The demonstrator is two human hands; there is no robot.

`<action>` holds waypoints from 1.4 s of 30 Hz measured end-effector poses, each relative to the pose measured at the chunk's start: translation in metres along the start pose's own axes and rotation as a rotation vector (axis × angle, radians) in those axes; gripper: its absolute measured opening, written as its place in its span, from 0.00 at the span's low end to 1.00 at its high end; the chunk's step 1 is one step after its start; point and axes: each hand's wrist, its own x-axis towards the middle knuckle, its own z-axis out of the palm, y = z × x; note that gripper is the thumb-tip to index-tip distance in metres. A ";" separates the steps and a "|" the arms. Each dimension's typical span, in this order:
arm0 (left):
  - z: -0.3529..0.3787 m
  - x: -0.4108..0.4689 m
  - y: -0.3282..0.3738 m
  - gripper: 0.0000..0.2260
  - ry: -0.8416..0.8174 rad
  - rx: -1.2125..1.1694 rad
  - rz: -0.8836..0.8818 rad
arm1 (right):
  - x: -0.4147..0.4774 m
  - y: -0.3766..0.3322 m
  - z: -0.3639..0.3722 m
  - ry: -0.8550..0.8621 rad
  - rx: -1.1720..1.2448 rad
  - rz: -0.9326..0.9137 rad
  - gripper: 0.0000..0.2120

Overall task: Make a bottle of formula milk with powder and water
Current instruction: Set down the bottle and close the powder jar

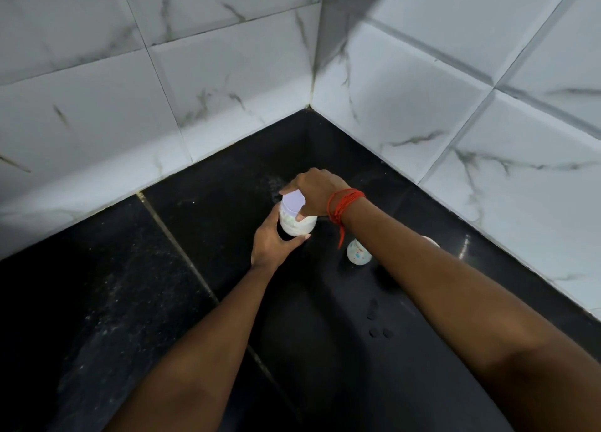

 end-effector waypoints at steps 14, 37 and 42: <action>-0.006 -0.021 0.000 0.48 -0.009 -0.055 0.012 | -0.046 0.006 0.039 0.242 0.258 0.150 0.34; 0.021 -0.195 -0.010 0.26 -0.069 0.480 0.121 | -0.237 0.007 0.136 0.859 0.317 0.313 0.13; 0.023 -0.202 -0.016 0.25 -0.052 0.547 0.178 | -0.265 0.038 0.155 0.767 0.413 0.688 0.32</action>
